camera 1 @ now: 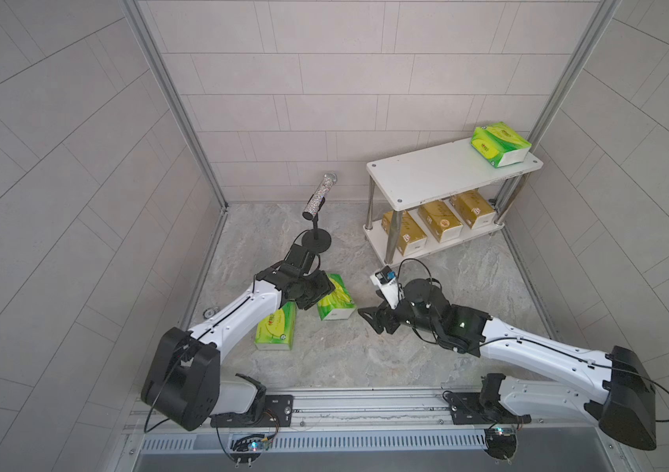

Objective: Place the tissue boxes on the shelf by color
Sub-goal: Pick up the box of tissues from the center of the board.

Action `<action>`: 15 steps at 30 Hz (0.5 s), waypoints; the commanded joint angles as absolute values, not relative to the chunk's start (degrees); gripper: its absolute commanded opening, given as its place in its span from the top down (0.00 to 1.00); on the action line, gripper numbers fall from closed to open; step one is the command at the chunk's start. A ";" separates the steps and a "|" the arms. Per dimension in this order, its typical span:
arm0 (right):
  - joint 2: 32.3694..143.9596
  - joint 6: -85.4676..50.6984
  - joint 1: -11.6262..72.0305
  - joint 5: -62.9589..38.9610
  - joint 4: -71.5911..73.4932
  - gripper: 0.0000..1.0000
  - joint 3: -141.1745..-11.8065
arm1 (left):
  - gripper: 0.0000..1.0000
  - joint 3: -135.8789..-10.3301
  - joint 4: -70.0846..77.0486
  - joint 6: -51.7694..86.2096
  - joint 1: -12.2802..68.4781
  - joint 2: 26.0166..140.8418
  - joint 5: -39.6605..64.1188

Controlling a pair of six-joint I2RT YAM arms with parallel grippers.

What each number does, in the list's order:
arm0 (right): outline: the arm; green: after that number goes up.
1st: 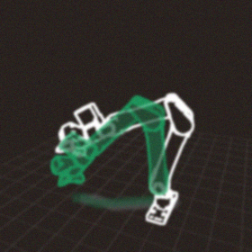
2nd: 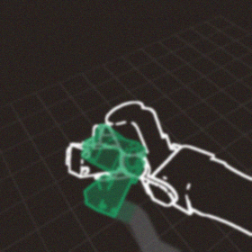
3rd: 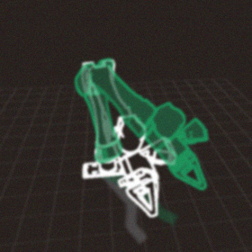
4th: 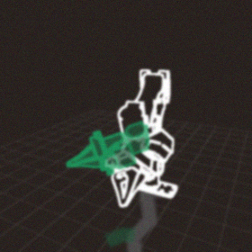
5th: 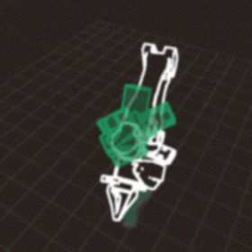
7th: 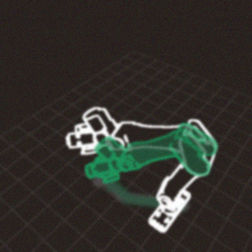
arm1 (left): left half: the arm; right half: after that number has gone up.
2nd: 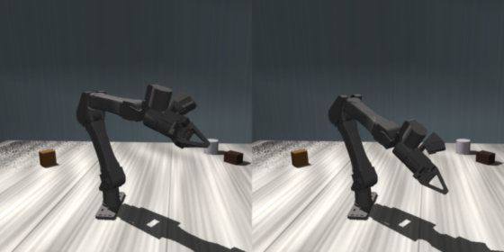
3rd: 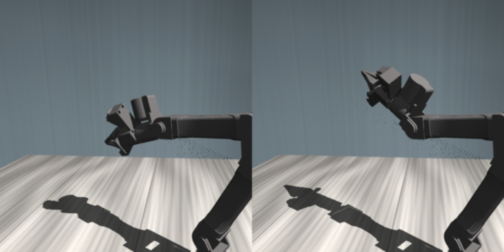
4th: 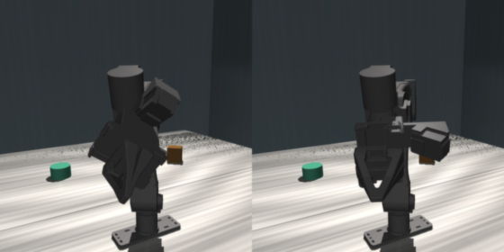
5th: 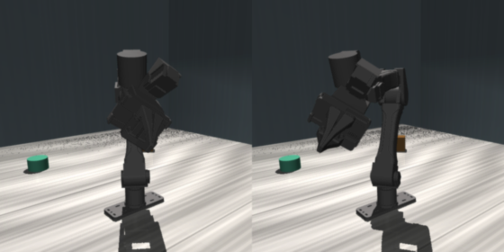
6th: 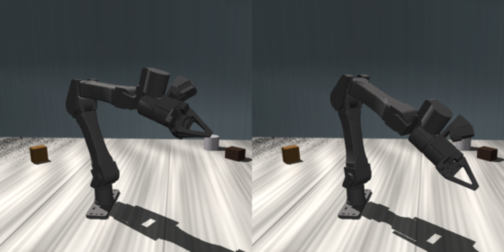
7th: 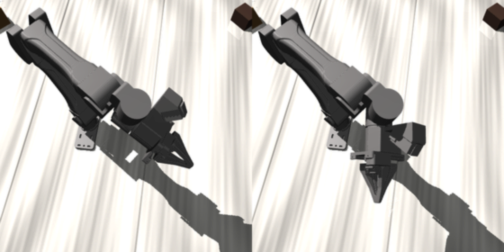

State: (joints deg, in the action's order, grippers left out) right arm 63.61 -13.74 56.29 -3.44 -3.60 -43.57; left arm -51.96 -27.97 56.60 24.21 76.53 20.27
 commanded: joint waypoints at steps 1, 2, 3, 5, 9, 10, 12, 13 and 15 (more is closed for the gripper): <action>63.23 2.83 62.48 7.70 -2.59 0.15 -42.34 | 0.39 -53.70 -32.20 63.17 23.51 72.90 22.33; 63.58 4.79 63.97 9.73 -1.83 0.15 -42.43 | 0.39 -53.70 -32.53 64.33 23.39 72.24 22.72; 64.18 6.66 65.55 12.50 -0.89 0.14 -42.64 | 0.39 -53.78 -32.78 65.37 23.25 71.78 23.20; 64.79 9.57 67.70 15.58 1.43 0.13 -42.56 | 0.38 -54.71 -34.35 66.09 23.02 71.33 24.25; 66.75 16.00 71.27 19.72 6.25 0.11 -41.90 | 0.38 -57.54 -39.01 65.56 23.05 70.57 25.43; 67.45 17.69 71.90 20.12 7.27 0.10 -41.77 | 0.38 -57.73 -39.55 65.88 23.03 70.20 25.63; 69.06 20.63 72.54 19.51 9.21 0.10 -41.51 | 0.38 -58.04 -40.37 66.57 23.03 69.48 25.91; 69.85 21.89 72.75 19.09 10.01 0.10 -41.48 | 0.38 -58.39 -40.74 66.75 23.03 69.39 25.88; 71.55 24.09 73.20 19.55 11.30 0.09 -41.57 | 0.38 -59.33 -42.10 66.62 23.03 69.64 26.32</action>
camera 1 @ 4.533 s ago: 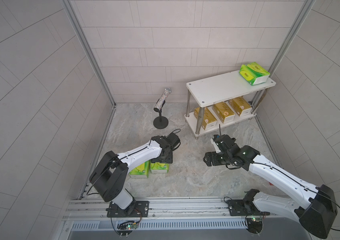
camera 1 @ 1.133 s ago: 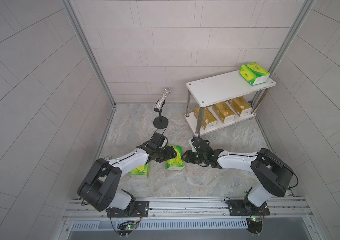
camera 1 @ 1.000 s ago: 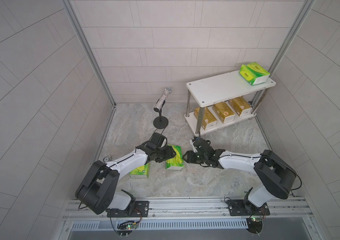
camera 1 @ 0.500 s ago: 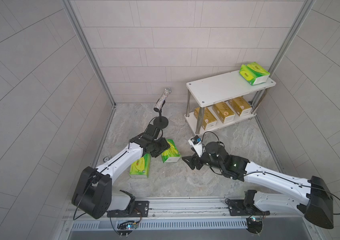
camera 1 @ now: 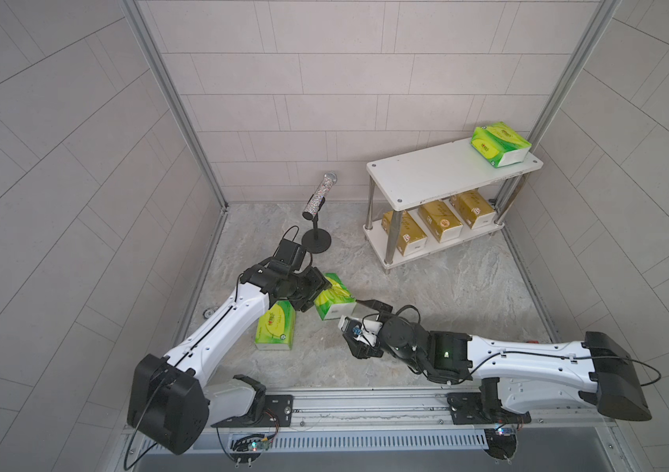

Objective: Place the tissue boxes on the shelf by color
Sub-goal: Pick up the box of tissues from the center of the board.

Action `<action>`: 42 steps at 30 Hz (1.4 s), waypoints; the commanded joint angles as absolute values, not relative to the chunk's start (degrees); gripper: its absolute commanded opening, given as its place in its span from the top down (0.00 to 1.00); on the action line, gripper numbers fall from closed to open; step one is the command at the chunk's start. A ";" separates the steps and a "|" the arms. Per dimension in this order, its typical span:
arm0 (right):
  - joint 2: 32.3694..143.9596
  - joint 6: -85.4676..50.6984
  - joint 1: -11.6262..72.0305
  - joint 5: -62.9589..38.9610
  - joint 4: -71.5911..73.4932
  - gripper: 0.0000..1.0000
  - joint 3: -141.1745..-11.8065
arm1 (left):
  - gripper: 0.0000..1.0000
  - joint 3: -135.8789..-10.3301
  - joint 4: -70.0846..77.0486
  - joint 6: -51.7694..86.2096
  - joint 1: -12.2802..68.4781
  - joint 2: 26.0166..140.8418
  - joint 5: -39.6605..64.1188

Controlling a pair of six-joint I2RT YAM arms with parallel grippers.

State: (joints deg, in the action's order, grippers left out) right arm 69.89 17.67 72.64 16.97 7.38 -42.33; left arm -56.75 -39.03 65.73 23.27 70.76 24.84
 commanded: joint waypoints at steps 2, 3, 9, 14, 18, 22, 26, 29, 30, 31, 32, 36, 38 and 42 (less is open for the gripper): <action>72.95 25.86 73.30 19.79 12.11 0.08 -41.99 | 0.38 -60.08 -42.86 66.70 23.03 69.43 26.44; 73.60 26.59 73.34 20.46 13.26 0.08 -42.00 | 0.38 -60.52 -43.21 66.75 22.98 69.26 26.29; 77.33 29.73 73.38 21.16 16.18 0.06 -43.77 | 0.38 -61.26 -44.03 66.95 23.03 68.74 26.90; 81.39 31.14 73.30 23.18 18.61 0.05 -45.83 | 0.38 -61.09 -44.12 67.00 23.03 67.92 27.07; 83.69 31.31 73.03 23.97 20.21 0.05 -47.30 | 0.38 -61.16 -44.43 66.72 23.02 67.62 27.07; 84.42 31.30 72.60 25.27 21.80 0.06 -47.97 | 0.38 -61.00 -44.91 66.36 23.03 67.50 26.89; 84.11 30.42 71.25 24.04 20.50 0.07 -48.70 | 0.38 -60.99 -44.74 66.36 23.00 67.66 26.95; 84.11 30.17 69.92 21.85 19.58 0.12 -48.76 | 0.38 -61.50 -44.34 66.49 23.02 67.95 27.47; 84.11 29.97 69.38 20.85 19.51 0.13 -48.73 | 0.38 -61.68 -44.26 66.45 23.07 68.16 27.73; 84.16 29.88 69.04 20.13 19.23 0.15 -48.80 | 0.38 -61.62 -44.30 66.45 23.03 68.20 27.90; 84.28 29.97 68.62 19.58 18.95 0.17 -48.99 | 0.38 -61.60 -44.21 66.53 23.03 68.10 27.88; 84.80 30.31 67.44 17.38 18.86 0.24 -49.21 | 0.38 -61.53 -43.95 66.84 23.03 67.83 28.04; 85.20 30.71 67.23 16.79 18.89 0.27 -49.46 | 0.38 -61.44 -43.86 67.02 23.03 67.73 28.04; 85.61 30.59 67.24 15.74 18.83 0.34 -50.27 | 0.37 -61.43 -43.51 67.25 23.03 67.66 27.87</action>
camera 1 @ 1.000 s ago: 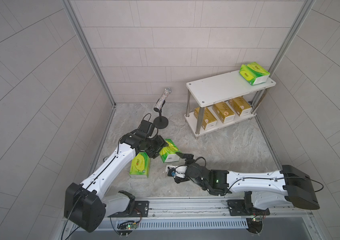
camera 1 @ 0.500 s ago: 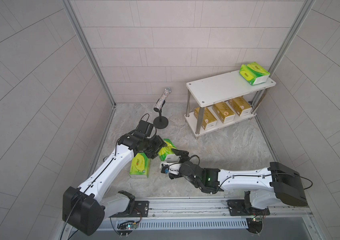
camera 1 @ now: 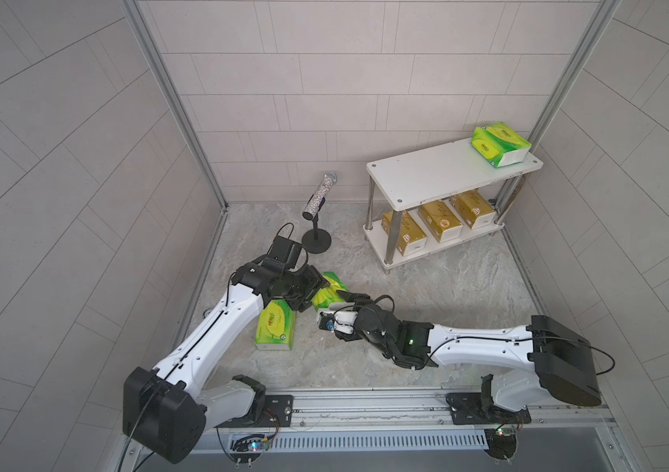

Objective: Place the tissue boxes on the shelf by color
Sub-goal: Pick up the box of tissues from the center of the board.

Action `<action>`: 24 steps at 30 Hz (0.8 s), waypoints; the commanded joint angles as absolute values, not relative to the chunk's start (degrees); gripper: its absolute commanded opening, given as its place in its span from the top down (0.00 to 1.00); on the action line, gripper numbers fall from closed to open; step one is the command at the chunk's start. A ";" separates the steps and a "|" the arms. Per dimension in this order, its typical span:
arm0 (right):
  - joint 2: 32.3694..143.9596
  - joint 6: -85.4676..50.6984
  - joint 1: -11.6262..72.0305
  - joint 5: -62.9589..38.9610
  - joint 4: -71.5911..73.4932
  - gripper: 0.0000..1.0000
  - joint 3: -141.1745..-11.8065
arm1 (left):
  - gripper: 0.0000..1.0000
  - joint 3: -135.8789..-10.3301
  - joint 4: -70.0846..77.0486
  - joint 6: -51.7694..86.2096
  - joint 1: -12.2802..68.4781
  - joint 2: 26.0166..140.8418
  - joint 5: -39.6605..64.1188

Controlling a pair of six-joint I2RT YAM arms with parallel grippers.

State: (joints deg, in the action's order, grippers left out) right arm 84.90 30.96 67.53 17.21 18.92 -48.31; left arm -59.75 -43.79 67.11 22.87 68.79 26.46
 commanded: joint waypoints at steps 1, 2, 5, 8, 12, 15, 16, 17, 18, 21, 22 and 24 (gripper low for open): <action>85.61 30.44 67.19 15.53 18.44 0.36 -50.58 | 0.37 -61.35 -43.35 67.20 23.02 67.65 27.78; 85.56 30.25 67.11 15.31 17.88 0.38 -50.82 | 0.36 -61.43 -43.24 66.96 23.01 67.61 27.65; 84.42 30.15 67.14 14.46 16.52 0.42 -50.93 | 0.27 -62.26 -43.73 65.54 23.03 67.81 26.19; 82.48 29.80 66.94 13.27 14.48 0.44 -50.63 | 0.20 -64.53 -45.55 63.08 22.87 68.54 23.96; 79.70 29.62 66.62 12.34 11.87 0.45 -49.95 | 0.13 -70.81 -50.18 58.28 21.71 70.31 20.15; 78.39 29.62 66.30 12.13 9.78 0.46 -49.90 | 0.12 -76.31 -53.64 54.62 19.63 70.88 16.73; 78.14 29.55 66.26 12.22 9.14 0.46 -49.91 | 0.13 -78.10 -54.67 53.31 18.97 70.78 15.08; 77.85 29.53 66.21 12.43 8.62 0.47 -50.00 | 0.12 -79.54 -55.38 52.13 18.44 70.44 13.18; 77.63 29.40 66.11 12.67 8.24 0.46 -50.01 | 0.12 -80.72 -56.14 51.03 17.69 70.22 11.97; 76.47 28.25 65.52 12.49 7.15 0.47 -51.10 | 0.12 -84.21 -60.29 46.98 16.12 70.07 7.10; 76.01 27.80 65.23 12.04 6.48 0.47 -52.05 | 0.11 -84.55 -61.32 45.84 15.79 69.90 5.34; 75.16 27.43 64.82 11.29 5.15 0.47 -54.46 | 0.12 -84.09 -62.63 44.14 15.42 69.24 2.52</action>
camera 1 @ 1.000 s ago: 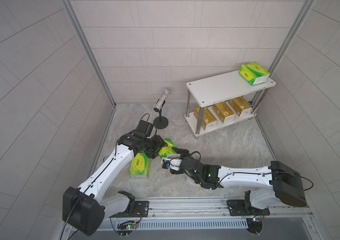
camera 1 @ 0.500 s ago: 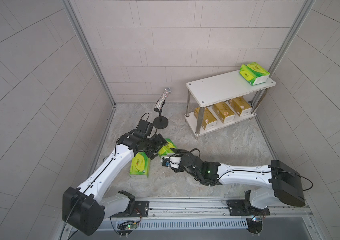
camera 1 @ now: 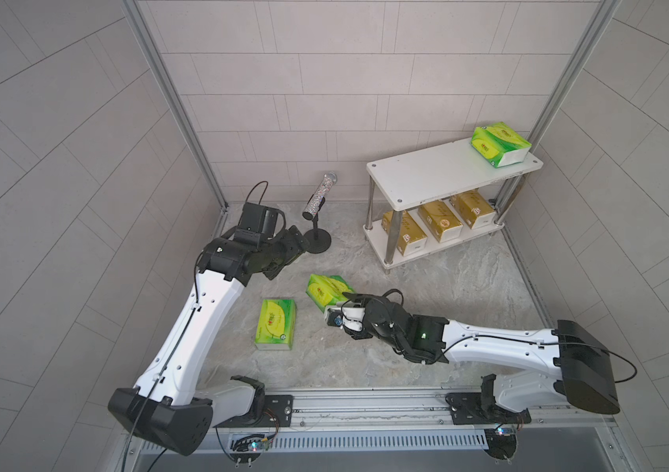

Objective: Place the tissue boxes on the shelf by color
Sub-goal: Pick up the box of tissues from the center of the board.

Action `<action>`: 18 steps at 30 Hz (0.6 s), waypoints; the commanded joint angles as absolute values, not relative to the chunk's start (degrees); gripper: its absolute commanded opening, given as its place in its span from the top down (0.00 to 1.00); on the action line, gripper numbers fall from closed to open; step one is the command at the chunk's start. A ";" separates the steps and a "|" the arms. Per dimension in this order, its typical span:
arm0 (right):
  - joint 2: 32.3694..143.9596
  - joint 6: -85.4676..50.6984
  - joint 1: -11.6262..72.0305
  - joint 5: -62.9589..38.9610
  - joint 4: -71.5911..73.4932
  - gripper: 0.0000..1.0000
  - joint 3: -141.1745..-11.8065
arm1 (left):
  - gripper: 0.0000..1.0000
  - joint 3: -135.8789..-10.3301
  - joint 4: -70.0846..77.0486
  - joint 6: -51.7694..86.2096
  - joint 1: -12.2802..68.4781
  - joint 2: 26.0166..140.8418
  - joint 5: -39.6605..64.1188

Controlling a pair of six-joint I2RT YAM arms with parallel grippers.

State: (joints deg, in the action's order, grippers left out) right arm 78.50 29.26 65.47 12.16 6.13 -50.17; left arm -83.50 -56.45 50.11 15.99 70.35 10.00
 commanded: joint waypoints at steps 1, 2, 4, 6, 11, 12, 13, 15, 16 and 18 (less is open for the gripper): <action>74.98 27.33 64.54 10.88 4.00 0.47 -56.13 | 0.11 -83.34 -63.04 43.44 15.36 68.79 1.08; 74.85 27.41 64.13 10.49 2.66 0.48 -57.70 | 0.12 -82.48 -63.59 42.97 15.21 68.37 -0.26; 74.72 28.30 63.19 10.27 0.40 0.48 -60.84 | 0.12 -80.67 -63.98 41.92 15.24 67.27 -3.00; 74.31 29.33 61.70 9.74 -0.78 0.48 -63.14 | 0.11 -79.23 -64.19 39.28 15.14 66.20 -6.20; 72.37 29.60 55.07 6.06 -1.95 0.48 -68.32 | 0.11 -79.68 -67.23 34.46 13.05 65.51 -12.31; 72.32 29.62 54.14 5.47 -2.02 0.48 -69.69 | 0.11 -79.19 -66.98 34.65 13.01 65.09 -12.13; 72.28 29.79 53.13 4.75 -2.02 0.48 -71.31 | 0.11 -78.23 -66.46 35.04 13.01 64.63 -11.38; 72.59 30.12 51.26 3.29 -2.19 0.48 -74.80 | 0.11 -75.99 -65.17 35.95 13.04 63.81 -9.22; 73.11 30.14 50.22 2.52 -2.28 0.48 -76.69 | 0.11 -74.73 -64.66 36.29 13.02 63.50 -8.40; 74.25 30.78 48.02 1.46 -2.60 0.48 -80.22 | 0.11 -73.13 -64.25 36.56 13.17 63.32 -7.01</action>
State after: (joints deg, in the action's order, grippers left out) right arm 74.32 30.04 49.67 4.58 -4.10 -75.42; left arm -75.31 -64.07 37.41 13.15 63.94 -7.97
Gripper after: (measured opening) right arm 0.521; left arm 0.889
